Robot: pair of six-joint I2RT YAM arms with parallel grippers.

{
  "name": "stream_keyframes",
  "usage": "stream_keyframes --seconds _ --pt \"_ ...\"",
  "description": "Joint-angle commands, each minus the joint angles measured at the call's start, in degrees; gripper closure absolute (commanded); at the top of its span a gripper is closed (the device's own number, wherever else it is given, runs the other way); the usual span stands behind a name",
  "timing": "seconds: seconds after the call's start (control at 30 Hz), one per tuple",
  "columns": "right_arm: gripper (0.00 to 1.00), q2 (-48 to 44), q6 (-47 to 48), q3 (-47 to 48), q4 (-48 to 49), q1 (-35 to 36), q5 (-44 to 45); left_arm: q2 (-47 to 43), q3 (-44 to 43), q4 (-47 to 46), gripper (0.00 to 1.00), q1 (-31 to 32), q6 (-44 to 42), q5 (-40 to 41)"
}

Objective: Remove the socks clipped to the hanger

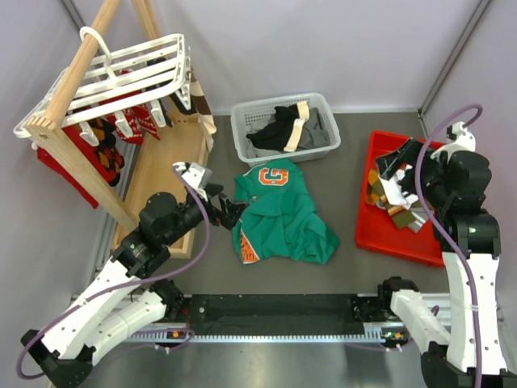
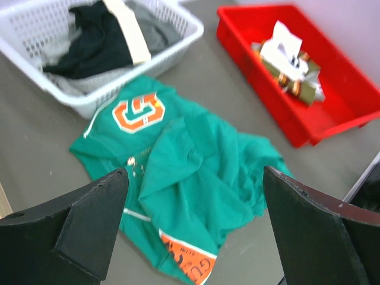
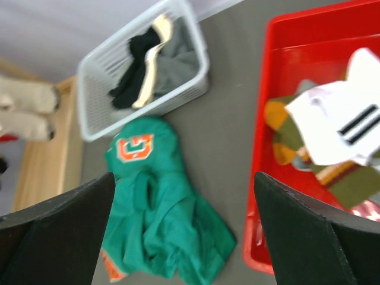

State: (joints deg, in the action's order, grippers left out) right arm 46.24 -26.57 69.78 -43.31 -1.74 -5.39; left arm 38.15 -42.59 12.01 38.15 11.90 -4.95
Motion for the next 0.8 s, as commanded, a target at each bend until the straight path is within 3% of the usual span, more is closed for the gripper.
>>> stream_keyframes --seconds 0.0,0.27,0.77 --pt "0.01 -3.0 -1.0 -3.1 1.6 -0.3 -18.7 0.1 -5.3 -4.3 0.01 0.2 3.1 0.9" --pt "0.01 -14.3 -8.1 -11.6 12.2 -0.2 -25.5 -0.6 -5.0 -6.1 0.01 0.2 7.3 6.3" --pt "0.01 -16.1 -6.7 -9.9 12.7 -0.3 -28.0 -1.6 -5.8 -5.9 0.01 0.2 6.5 8.9"
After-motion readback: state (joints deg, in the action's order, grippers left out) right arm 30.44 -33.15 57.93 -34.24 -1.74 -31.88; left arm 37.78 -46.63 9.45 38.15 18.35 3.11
